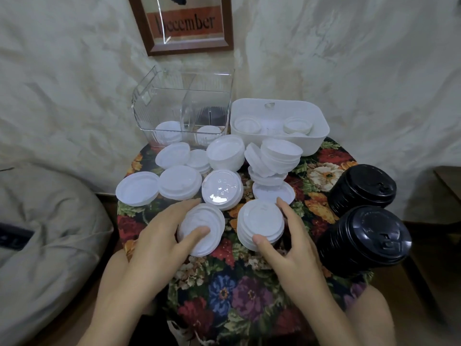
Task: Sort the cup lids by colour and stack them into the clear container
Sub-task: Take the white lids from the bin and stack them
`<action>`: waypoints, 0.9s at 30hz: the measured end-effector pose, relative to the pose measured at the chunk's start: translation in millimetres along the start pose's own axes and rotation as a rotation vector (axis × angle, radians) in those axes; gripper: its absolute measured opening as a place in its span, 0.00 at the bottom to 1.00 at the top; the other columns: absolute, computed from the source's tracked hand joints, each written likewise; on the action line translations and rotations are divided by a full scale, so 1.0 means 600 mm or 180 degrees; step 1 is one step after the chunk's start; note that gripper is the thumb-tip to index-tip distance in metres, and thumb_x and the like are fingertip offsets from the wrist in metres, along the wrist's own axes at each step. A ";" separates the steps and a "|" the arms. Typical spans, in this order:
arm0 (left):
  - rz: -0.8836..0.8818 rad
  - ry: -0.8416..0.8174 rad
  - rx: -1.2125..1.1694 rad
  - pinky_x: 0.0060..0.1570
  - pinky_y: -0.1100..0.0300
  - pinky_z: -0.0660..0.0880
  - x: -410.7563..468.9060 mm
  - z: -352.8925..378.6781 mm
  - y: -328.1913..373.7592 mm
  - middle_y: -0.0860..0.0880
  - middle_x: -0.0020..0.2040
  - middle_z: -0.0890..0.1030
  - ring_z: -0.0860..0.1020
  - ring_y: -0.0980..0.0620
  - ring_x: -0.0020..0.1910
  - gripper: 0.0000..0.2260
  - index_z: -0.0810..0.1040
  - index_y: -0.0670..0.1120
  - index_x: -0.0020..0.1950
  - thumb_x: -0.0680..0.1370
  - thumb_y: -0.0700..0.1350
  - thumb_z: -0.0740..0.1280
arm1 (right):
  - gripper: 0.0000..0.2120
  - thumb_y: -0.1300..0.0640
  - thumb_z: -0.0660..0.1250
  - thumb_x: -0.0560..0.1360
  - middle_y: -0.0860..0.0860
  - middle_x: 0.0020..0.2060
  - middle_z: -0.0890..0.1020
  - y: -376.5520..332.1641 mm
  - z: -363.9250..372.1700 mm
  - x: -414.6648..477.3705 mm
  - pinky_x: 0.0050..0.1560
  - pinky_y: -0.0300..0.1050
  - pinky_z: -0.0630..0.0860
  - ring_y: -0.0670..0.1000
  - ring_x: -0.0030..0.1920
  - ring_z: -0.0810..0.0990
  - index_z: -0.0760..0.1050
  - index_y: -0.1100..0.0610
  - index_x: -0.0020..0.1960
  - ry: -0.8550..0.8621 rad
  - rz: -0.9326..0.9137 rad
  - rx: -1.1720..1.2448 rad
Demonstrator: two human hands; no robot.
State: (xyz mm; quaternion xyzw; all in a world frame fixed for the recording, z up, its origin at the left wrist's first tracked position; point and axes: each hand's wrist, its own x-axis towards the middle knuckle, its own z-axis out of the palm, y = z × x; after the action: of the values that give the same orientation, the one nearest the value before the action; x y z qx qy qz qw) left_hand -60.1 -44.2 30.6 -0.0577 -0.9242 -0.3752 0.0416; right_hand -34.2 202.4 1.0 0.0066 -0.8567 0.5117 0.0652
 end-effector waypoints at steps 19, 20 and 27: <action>0.0611 -0.0509 -0.0368 0.67 0.67 0.63 0.040 0.033 0.080 0.74 0.69 0.67 0.64 0.74 0.69 0.34 0.67 0.65 0.76 0.73 0.62 0.75 | 0.34 0.42 0.69 0.77 0.27 0.72 0.62 0.008 0.002 -0.002 0.61 0.25 0.63 0.27 0.70 0.62 0.57 0.33 0.78 -0.0063 -0.0186 -0.0224; 0.0623 -0.0602 -0.0418 0.68 0.66 0.64 0.045 0.038 0.084 0.73 0.71 0.68 0.64 0.74 0.70 0.34 0.67 0.65 0.76 0.73 0.61 0.76 | 0.34 0.41 0.68 0.77 0.28 0.72 0.62 0.009 0.002 -0.003 0.60 0.25 0.64 0.27 0.70 0.62 0.56 0.35 0.79 -0.0059 -0.0186 -0.0226; 0.0442 -0.1262 -0.0570 0.66 0.66 0.68 0.070 0.041 0.080 0.72 0.72 0.69 0.68 0.73 0.67 0.36 0.66 0.68 0.76 0.71 0.57 0.79 | 0.43 0.33 0.67 0.74 0.30 0.74 0.62 0.013 0.000 -0.003 0.67 0.32 0.63 0.31 0.73 0.61 0.47 0.33 0.81 -0.0019 -0.0094 -0.0040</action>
State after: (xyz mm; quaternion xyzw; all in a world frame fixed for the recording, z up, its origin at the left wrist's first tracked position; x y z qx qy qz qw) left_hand -96.1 10.4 50.9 -0.1972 -0.8711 -0.4334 -0.1204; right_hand -33.1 206.0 -5.9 0.0205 -0.8598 0.5053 0.0702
